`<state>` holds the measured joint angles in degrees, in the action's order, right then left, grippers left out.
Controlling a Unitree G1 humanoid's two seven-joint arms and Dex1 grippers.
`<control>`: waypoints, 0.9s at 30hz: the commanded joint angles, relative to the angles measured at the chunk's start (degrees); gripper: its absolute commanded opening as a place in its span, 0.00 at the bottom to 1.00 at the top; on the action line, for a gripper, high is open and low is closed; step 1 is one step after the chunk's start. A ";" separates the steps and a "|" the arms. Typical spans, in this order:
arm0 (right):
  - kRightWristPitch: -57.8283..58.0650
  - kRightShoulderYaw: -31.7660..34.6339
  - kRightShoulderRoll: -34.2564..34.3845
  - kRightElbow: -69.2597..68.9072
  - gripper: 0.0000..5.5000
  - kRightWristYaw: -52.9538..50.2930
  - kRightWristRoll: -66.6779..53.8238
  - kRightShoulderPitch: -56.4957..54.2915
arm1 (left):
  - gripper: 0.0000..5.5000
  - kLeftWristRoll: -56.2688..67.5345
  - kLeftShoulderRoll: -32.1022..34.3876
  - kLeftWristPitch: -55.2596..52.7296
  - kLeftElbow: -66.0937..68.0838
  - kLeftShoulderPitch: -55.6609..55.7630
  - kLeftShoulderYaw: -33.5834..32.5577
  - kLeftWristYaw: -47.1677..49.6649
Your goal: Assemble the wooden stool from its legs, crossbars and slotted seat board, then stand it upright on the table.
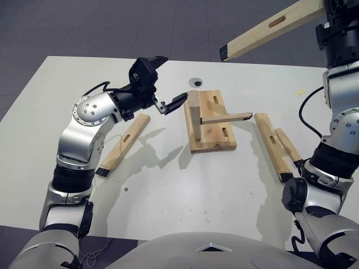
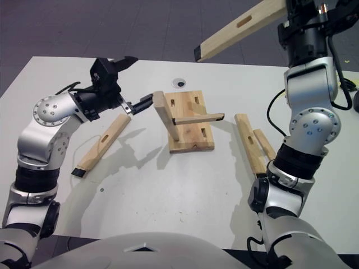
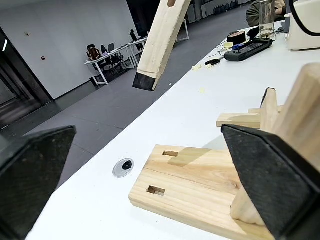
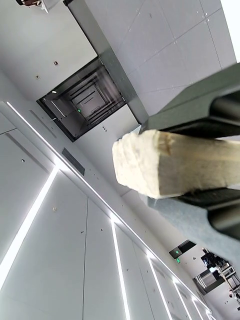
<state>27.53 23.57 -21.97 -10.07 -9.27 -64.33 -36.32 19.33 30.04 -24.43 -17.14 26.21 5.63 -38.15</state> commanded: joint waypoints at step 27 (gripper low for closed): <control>1.39 1.64 -3.99 4.57 0.19 11.50 15.59 4.59 | 0.85 17.64 1.14 -13.90 2.73 4.78 4.51 -13.79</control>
<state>28.43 25.50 -26.56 -5.66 1.81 -49.32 -32.39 36.05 31.53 -37.05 -17.16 28.81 9.84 -49.04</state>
